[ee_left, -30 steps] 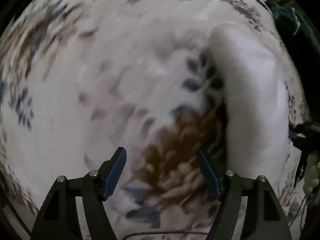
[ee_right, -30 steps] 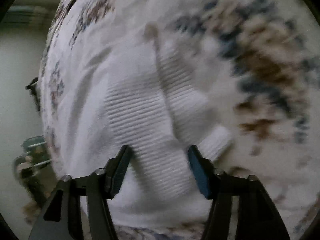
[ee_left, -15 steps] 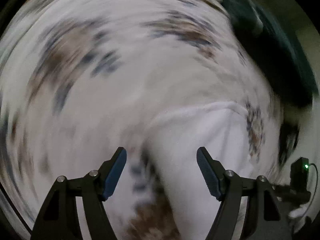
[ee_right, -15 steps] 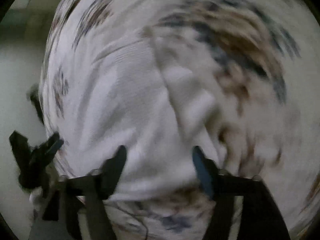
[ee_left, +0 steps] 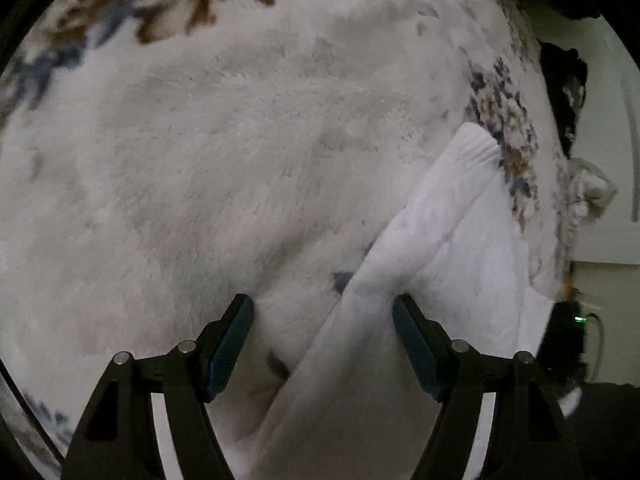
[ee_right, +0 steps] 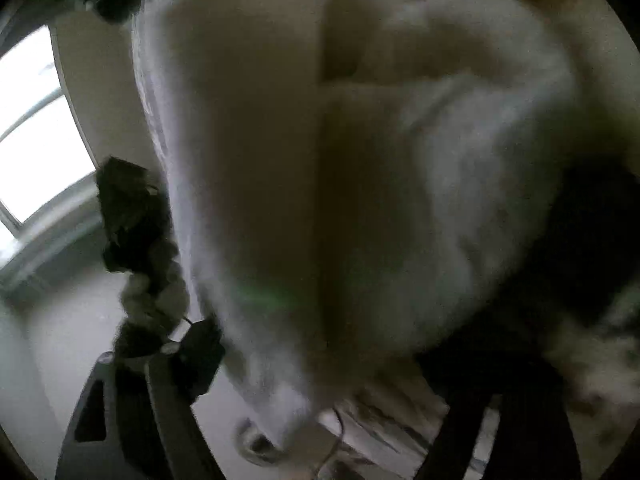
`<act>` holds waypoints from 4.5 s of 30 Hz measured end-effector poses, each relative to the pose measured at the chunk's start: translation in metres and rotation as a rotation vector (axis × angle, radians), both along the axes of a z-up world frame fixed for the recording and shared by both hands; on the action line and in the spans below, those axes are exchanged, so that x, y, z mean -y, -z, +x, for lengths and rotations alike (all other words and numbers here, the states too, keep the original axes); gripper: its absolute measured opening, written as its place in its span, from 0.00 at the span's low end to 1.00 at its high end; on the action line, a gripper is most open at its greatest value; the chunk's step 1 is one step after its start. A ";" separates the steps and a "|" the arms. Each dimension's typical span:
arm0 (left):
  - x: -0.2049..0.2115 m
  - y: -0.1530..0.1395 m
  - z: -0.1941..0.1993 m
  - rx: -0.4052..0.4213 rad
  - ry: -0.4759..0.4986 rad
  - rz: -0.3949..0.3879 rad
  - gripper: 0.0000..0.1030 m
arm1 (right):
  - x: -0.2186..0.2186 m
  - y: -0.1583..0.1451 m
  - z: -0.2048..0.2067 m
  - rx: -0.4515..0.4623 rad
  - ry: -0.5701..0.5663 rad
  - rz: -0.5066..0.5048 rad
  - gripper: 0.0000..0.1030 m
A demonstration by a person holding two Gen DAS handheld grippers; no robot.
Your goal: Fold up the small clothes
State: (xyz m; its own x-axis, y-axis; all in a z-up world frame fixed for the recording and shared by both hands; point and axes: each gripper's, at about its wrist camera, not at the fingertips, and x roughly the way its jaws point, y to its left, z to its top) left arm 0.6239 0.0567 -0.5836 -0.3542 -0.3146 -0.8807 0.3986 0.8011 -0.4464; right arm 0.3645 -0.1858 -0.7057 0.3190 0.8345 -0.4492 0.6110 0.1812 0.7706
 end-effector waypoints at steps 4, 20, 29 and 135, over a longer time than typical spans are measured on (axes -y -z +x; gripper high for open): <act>-0.015 -0.004 0.003 -0.061 -0.020 -0.072 0.71 | -0.004 0.007 -0.001 0.021 0.061 0.055 0.87; -0.046 0.007 -0.022 -0.295 -0.159 -0.332 0.85 | -0.031 0.013 -0.019 0.004 0.000 0.110 0.87; -0.012 -0.020 -0.062 -0.172 -0.134 -0.301 0.64 | -0.046 0.005 -0.019 -0.002 0.071 0.114 0.81; -0.177 0.000 -0.186 -0.168 -0.855 -0.633 0.65 | -0.062 0.004 0.156 0.128 -0.600 0.104 0.85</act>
